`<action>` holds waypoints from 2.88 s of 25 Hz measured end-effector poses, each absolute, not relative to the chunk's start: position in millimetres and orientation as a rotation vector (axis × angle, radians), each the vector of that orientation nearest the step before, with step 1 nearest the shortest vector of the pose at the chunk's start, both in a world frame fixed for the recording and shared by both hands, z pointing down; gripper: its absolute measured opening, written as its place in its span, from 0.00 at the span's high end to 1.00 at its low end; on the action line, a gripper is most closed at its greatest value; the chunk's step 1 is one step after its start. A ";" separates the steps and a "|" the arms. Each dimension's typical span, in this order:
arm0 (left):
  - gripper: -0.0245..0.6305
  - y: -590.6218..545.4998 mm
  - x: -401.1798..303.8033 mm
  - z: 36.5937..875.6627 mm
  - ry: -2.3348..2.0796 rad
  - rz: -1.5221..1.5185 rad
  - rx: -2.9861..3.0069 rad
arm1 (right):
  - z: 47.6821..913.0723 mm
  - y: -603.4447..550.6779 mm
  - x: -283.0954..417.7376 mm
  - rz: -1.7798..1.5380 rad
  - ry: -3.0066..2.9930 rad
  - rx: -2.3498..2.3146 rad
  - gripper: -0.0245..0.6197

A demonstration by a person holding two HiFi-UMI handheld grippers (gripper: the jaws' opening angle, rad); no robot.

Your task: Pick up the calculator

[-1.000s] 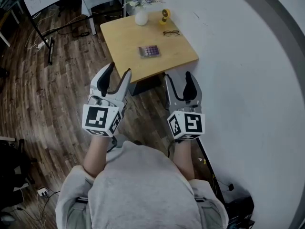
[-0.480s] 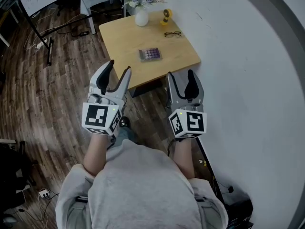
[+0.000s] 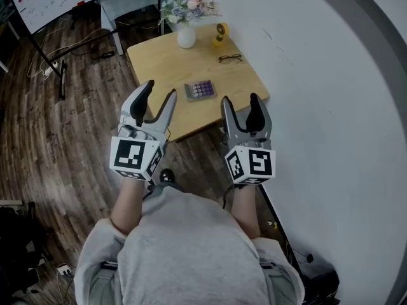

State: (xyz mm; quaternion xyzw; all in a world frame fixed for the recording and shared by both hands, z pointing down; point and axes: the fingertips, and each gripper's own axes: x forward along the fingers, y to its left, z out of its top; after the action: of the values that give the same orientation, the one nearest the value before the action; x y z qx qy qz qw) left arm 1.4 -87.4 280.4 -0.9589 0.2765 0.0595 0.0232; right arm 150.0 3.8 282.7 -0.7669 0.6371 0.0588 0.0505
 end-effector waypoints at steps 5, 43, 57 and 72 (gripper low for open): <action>0.64 -119.6 12.3 281.1 0.824 0.173 -2.983 | 283.5 -27.8 156.4 0.170 1.929 -2.347 0.52; 0.64 -239.4 62.5 336.3 0.707 0.023 -3.124 | 332.1 -150.1 196.8 -0.024 1.874 -2.412 0.52; 0.64 -269.8 99.9 410.5 0.880 -0.222 -3.233 | 399.4 -207.0 233.2 -0.410 2.084 -2.298 0.54; 0.61 -258.5 123.6 536.5 1.074 -0.710 -3.378 | 512.4 -222.7 269.1 -0.946 2.185 -2.172 0.54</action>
State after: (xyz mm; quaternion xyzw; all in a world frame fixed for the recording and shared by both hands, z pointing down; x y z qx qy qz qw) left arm 123.6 -258.5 536.5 -0.9084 0.2887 -0.1910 -0.2345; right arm 269.1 -222.7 512.4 -0.6734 0.6774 -0.2934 -0.0405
